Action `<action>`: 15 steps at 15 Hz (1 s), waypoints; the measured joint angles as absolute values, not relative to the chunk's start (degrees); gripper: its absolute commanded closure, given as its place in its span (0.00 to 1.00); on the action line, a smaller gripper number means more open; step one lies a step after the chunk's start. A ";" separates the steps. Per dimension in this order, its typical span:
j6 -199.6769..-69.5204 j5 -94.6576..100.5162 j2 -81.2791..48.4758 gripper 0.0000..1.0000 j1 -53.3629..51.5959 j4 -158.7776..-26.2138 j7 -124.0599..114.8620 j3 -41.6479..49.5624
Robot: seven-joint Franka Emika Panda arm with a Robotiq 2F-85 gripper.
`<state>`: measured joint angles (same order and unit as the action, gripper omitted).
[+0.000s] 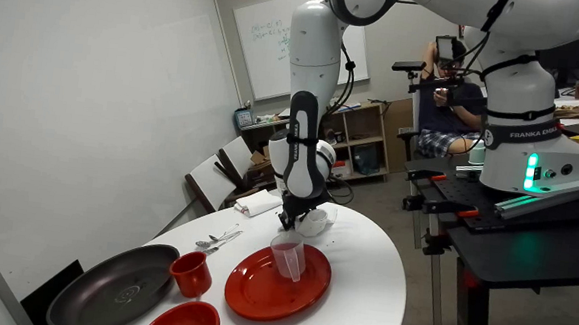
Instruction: Use the towel to wipe the table
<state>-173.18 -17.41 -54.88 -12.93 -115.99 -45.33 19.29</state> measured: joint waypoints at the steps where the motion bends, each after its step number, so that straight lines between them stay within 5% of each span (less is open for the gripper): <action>1: -172.95 -17.50 -54.84 1.00 -12.79 -115.98 -45.33 19.15; 15: -156.66 -17.55 -50.20 1.00 -5.32 -116.10 -45.30 11.70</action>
